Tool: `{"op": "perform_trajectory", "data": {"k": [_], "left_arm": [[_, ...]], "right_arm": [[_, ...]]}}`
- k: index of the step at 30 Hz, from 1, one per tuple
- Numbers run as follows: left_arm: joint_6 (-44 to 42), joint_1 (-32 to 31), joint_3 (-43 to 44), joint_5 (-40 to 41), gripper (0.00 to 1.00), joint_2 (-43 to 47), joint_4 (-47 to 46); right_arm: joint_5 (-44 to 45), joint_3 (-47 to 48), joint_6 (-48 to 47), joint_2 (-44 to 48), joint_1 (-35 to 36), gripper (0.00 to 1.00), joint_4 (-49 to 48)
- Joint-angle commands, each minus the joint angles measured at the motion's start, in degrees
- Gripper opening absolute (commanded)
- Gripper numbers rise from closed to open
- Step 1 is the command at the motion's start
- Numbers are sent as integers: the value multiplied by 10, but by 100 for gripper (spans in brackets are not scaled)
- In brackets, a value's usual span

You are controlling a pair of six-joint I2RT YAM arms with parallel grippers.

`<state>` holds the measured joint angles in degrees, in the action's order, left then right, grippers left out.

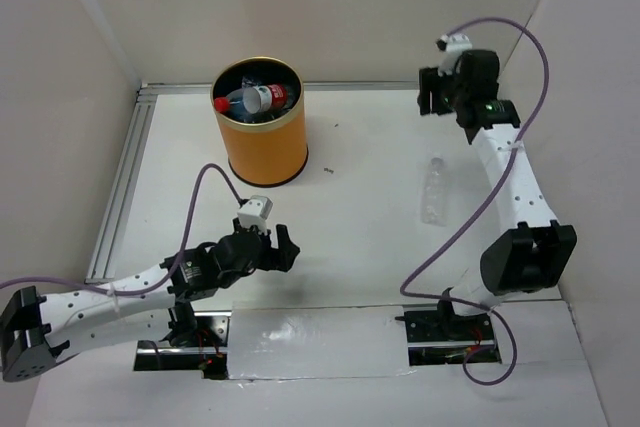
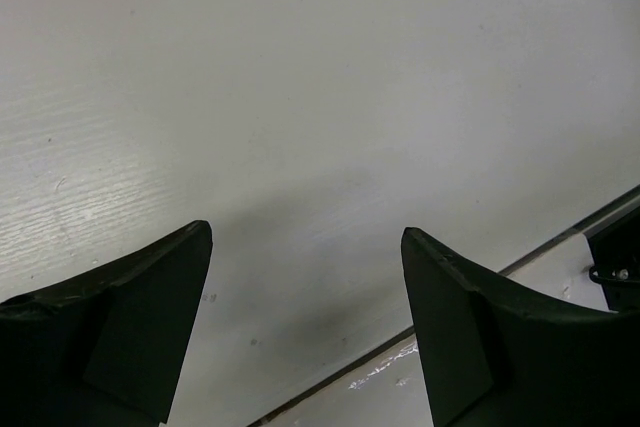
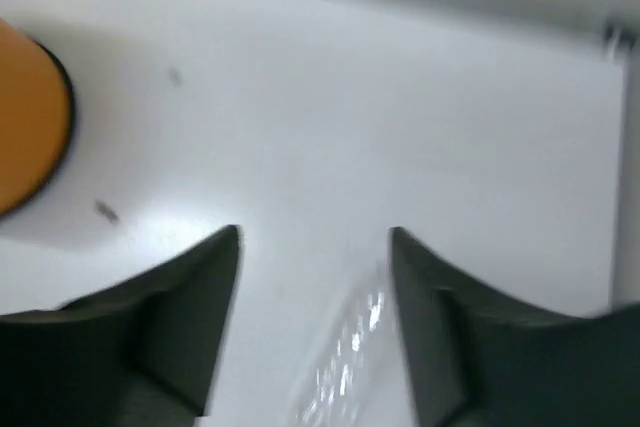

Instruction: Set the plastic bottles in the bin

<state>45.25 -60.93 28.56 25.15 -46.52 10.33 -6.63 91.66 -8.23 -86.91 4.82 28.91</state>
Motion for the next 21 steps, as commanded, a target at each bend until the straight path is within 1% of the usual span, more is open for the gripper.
{"op": "perform_trajectory", "data": {"k": [1,2,3,4,7,10,12,16,18,19,21], "left_arm": [[-6,-3,4,-8,89,-30,-61],[-15,-3,12,-8,89,-41,-69],[-22,-3,18,-17,89,-51,-69],[-22,2,27,-17,89,-59,-69],[-34,2,40,-29,89,-88,-74],[-34,2,40,-29,89,-96,-85],[-29,2,34,-35,89,-101,-85],[-24,2,23,-35,89,-95,-85],[-18,2,18,-30,89,-88,-71],[-13,2,18,-30,89,-79,-71],[-7,2,12,-22,89,-61,-62]], "right_arm": [[1,-101,-8,11,-48,75,108],[1,-118,-14,11,-58,90,108],[-4,-149,-14,11,-67,97,108],[-13,-158,-14,11,-88,100,108],[-43,-178,0,-31,-120,100,120],[-25,-195,8,-85,-133,100,114],[-24,-207,14,-128,-133,100,94],[-32,-207,27,-163,-126,100,78],[-32,-193,27,-192,-126,90,77],[-32,-179,27,-199,-121,82,77],[-38,-163,19,-199,-121,59,84]]}}
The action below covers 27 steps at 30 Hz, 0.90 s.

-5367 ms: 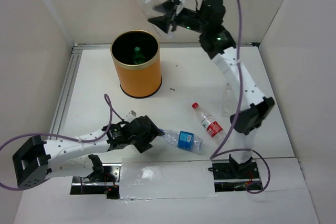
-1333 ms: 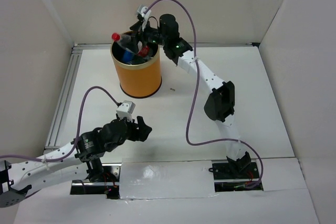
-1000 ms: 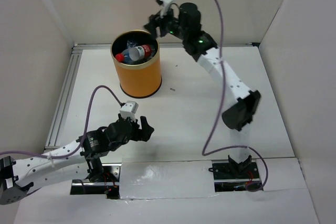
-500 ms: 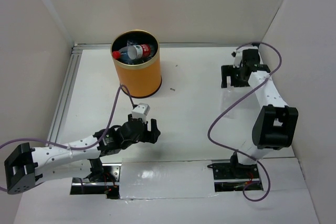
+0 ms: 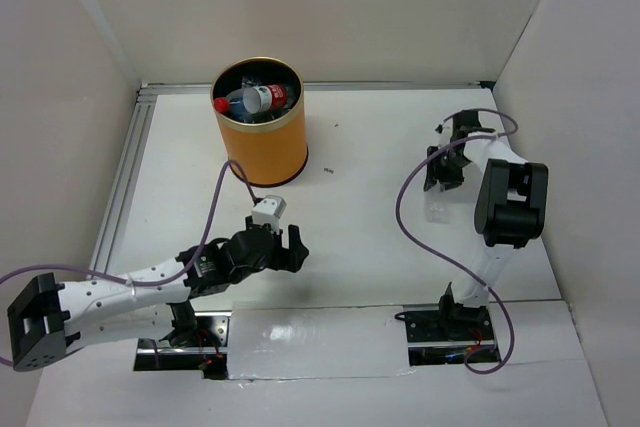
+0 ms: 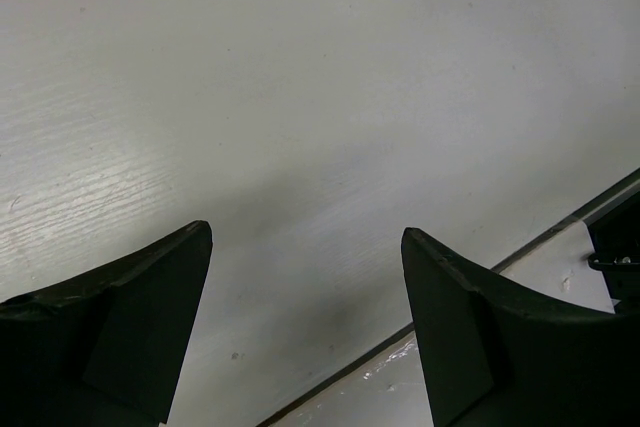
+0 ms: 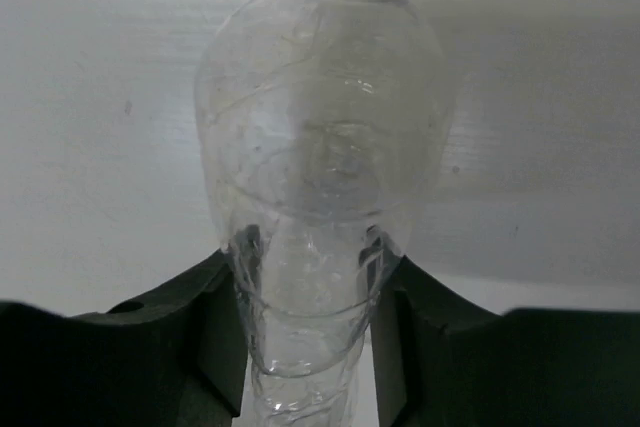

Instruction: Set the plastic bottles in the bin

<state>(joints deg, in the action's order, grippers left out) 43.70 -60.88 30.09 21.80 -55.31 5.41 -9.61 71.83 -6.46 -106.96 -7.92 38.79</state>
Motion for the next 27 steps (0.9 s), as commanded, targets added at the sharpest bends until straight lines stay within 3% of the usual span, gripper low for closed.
{"op": "perform_trajectory", "data": {"k": [1,3,4,7,8,12,13,15,21,23,27], "left_arm": [[14,2,-3,18,89,34,2],[20,2,-10,27,89,55,10],[20,2,-16,32,89,62,10],[32,2,-27,38,89,87,15],[32,2,-33,38,89,92,15],[44,2,-40,44,89,107,1],[44,7,-45,44,89,107,1],[44,7,-45,44,89,101,-6],[60,7,-40,44,89,88,-6],[60,7,-40,44,89,88,-6],[72,2,-40,54,89,102,20]], "right_arm": [[-23,44,-8,10,6,35,-15],[-41,80,-42,41,13,16,-9],[-75,98,-58,53,13,13,-3],[-159,167,-100,116,38,10,-28],[-234,197,-100,131,51,10,-45],[-346,212,-29,194,124,10,-245],[-346,212,-9,194,147,10,-334],[-341,271,28,178,222,10,-378],[-268,508,53,-2,356,13,-380],[-247,558,53,-71,390,18,-375],[-154,632,13,-155,425,21,-375]]}}
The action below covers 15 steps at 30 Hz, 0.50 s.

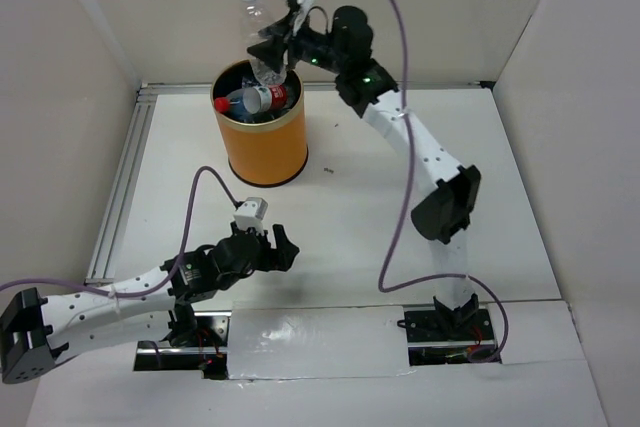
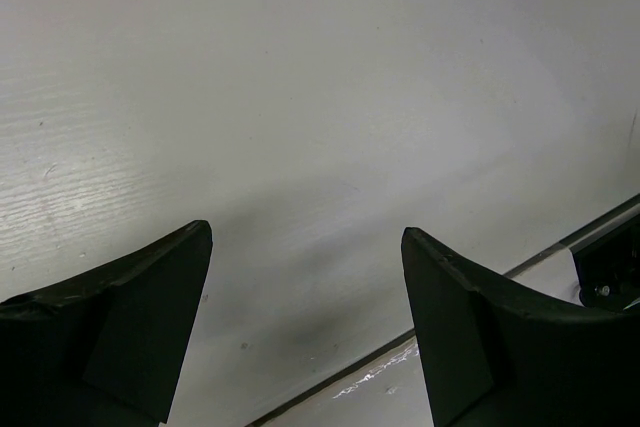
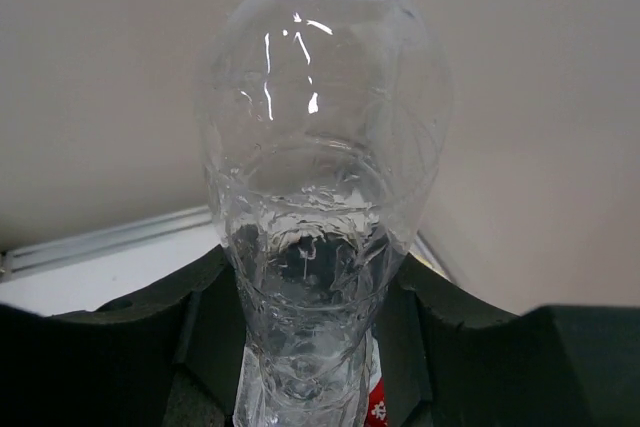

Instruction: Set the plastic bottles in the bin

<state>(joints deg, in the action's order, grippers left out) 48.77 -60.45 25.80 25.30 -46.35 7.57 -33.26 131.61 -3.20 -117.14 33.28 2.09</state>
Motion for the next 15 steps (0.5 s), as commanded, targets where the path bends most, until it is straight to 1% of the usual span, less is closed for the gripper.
{"op": "perform_trajectory", "data": {"k": [1,3,5,7,8,10,12,15], "left_arm": [[21,-3,3,26,89,18,3],[28,-3,-3,26,89,33,12],[35,-3,-8,31,89,44,19],[35,-3,-15,31,89,57,25],[35,-3,-15,36,89,57,25],[35,-3,-15,36,89,57,25],[35,-3,-15,36,89,57,17],[24,-3,-8,30,89,30,1]], "right_arm": [[96,57,-34,-81,20,21,1],[122,82,-62,-104,20,22,19],[122,88,-75,-127,20,32,40],[122,88,-99,-127,20,45,54],[122,94,-111,-127,20,62,63],[122,88,-142,-114,26,79,86],[122,81,-156,-90,31,100,106],[111,69,-163,-57,31,100,130]]}}
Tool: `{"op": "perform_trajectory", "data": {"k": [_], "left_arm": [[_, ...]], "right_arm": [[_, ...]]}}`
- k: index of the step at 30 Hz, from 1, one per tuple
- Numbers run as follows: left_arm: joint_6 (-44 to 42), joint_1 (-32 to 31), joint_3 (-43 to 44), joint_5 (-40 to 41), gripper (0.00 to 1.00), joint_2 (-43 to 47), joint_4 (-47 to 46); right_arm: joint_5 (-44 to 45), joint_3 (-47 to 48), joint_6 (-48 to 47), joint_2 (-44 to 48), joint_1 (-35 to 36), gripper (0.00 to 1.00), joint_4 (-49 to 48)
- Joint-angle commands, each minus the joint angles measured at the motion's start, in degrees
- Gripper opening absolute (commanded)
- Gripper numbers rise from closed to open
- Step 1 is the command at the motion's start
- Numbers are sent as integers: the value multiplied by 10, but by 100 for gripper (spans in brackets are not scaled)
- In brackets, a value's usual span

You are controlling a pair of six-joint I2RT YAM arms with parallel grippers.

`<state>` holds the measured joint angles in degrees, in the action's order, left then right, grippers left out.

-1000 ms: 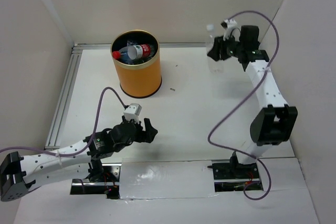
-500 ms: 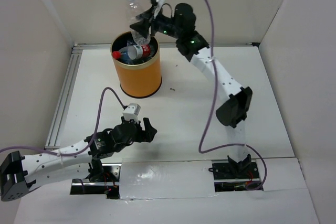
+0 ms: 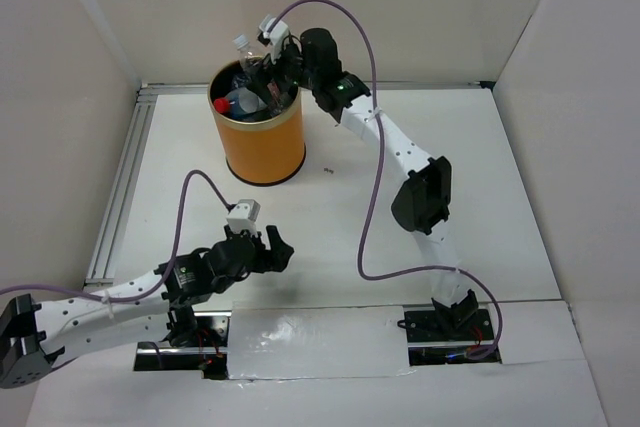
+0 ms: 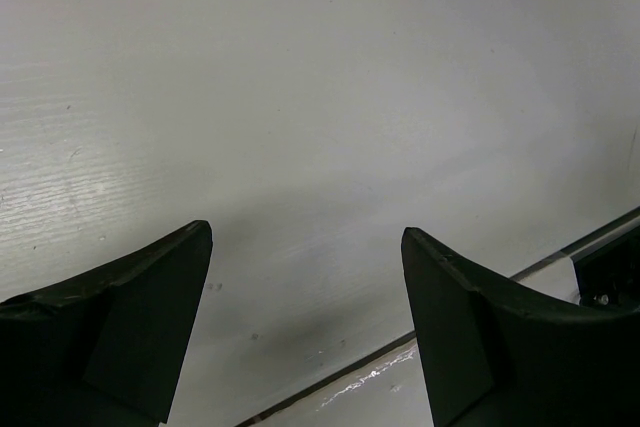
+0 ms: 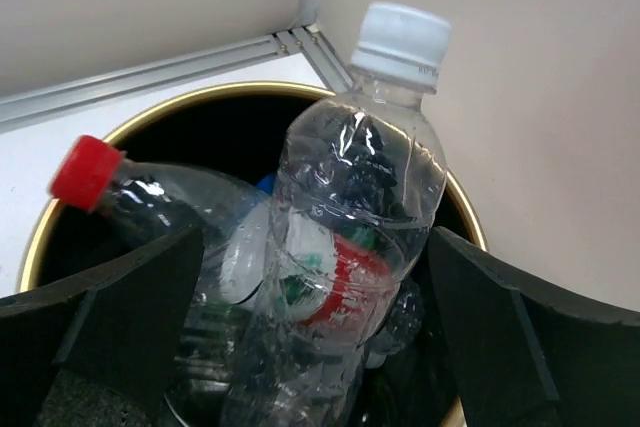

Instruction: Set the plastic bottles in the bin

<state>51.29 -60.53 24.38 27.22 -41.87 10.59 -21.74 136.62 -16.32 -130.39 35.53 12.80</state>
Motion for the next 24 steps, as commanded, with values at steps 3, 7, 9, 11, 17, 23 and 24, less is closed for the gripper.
{"op": "perform_trajectory", "data": {"k": [3,7,9,11,17,23,24], "left_arm": [[-15,-2,21,5,89,-37,-45],[-29,-2,48,-1,89,-64,-64],[-45,-2,62,-6,91,-70,-72],[-54,-2,74,-6,94,-76,-72],[-92,3,112,-25,99,-94,-78],[-118,26,149,-53,99,-131,-65],[-118,32,155,-58,99,-137,-58]], "right_arm": [[-12,19,-18,102,9,100,41],[69,13,32,173,2,100,68],[125,-2,48,195,-28,100,98],[176,-82,74,232,-59,100,166],[288,-462,98,443,-174,100,172],[314,-734,122,633,-248,100,126],[314,-793,117,655,-255,100,116]]}}
